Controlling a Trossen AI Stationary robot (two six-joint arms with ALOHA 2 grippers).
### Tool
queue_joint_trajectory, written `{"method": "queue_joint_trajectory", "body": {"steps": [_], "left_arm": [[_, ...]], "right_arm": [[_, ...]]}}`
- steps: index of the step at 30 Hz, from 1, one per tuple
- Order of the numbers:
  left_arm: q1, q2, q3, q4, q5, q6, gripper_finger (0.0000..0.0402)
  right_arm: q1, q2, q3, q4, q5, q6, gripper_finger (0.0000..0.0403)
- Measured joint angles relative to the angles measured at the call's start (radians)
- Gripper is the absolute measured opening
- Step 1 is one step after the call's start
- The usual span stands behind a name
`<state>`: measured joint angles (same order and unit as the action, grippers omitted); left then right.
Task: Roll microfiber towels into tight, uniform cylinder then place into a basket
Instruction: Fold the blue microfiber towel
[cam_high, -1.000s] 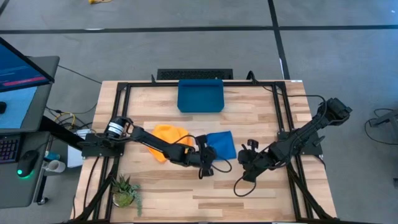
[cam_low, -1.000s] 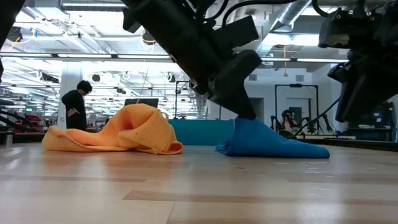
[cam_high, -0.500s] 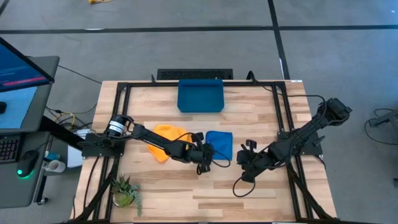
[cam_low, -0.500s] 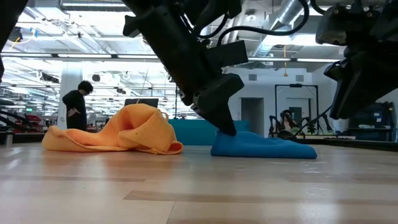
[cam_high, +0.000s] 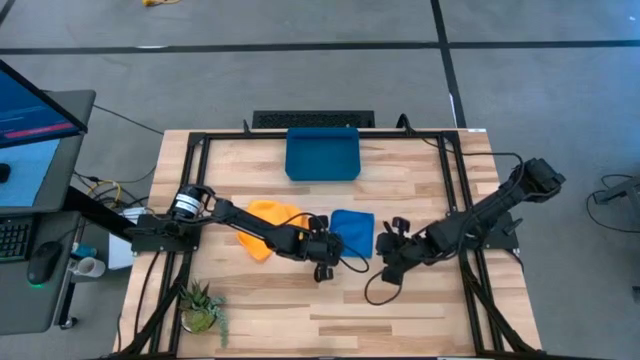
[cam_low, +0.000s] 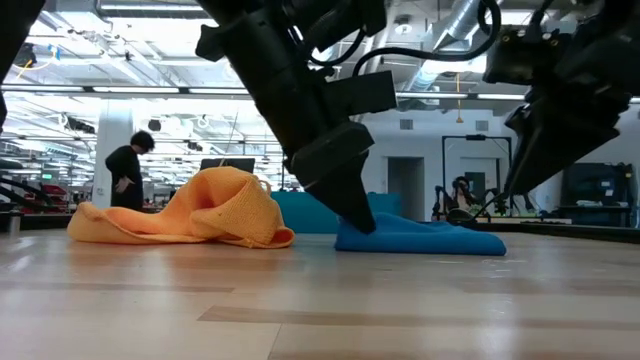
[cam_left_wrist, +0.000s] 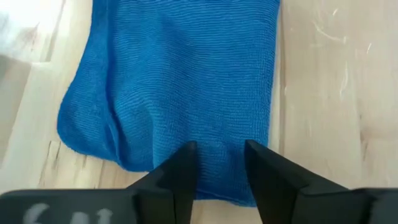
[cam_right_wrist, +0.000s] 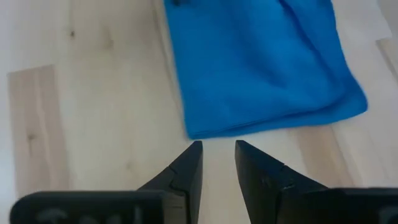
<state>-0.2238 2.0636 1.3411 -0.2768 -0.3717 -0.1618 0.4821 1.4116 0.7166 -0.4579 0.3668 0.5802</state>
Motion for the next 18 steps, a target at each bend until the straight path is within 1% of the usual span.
{"method": "queue_joint_trajectory", "body": {"steps": [8, 13, 18], "left_arm": [[0.003, 0.000, 0.000, 0.007, 0.000, -0.009, 0.0137], [0.007, -0.001, 0.000, 0.006, 0.000, -0.007, 0.0137], [0.006, -0.001, 0.000, 0.006, 0.000, -0.014, 0.0146]], "right_arm": [[-0.038, 0.000, 0.000, 0.004, -0.002, -0.013, 0.0118], [-0.043, 0.000, 0.000, 0.054, 0.004, -0.009, 0.0118], [-0.055, 0.000, -0.028, 0.136, 0.096, -0.005, 0.0118]]}}
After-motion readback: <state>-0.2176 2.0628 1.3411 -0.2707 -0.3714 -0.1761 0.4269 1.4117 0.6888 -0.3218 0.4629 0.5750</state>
